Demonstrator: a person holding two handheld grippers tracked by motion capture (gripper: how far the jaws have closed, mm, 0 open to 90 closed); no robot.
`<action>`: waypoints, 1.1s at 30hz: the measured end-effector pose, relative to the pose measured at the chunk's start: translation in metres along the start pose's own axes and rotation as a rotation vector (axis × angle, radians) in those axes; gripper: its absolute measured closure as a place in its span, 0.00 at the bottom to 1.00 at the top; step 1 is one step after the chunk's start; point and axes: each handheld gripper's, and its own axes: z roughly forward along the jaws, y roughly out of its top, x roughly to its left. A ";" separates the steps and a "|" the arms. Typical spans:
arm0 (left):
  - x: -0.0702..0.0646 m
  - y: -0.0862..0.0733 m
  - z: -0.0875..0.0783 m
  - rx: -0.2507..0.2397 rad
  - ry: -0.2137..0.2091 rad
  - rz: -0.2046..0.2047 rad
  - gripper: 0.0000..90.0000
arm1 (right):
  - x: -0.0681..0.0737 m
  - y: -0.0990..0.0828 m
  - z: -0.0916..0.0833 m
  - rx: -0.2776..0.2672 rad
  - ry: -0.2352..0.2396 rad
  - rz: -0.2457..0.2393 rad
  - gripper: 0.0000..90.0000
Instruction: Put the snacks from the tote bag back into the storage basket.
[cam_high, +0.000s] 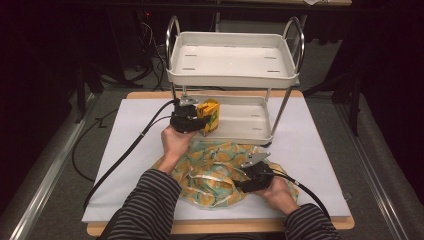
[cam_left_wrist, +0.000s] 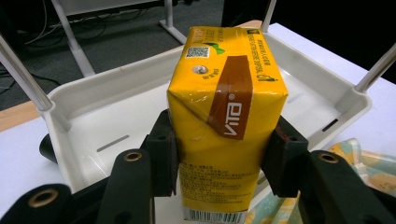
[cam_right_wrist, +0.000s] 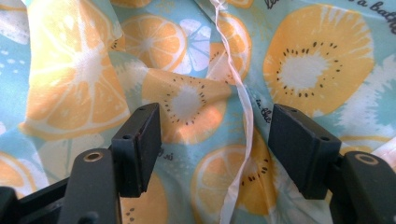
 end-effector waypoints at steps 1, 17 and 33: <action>0.000 0.000 0.001 0.003 -0.001 0.000 0.59 | 0.000 0.000 0.000 0.000 0.000 0.000 0.39; 0.006 -0.001 0.013 0.014 0.020 -0.034 0.60 | 0.000 0.000 0.000 0.001 0.002 -0.001 0.39; 0.005 -0.005 0.023 0.029 0.028 -0.027 0.59 | 0.000 0.000 0.000 0.001 0.001 0.000 0.39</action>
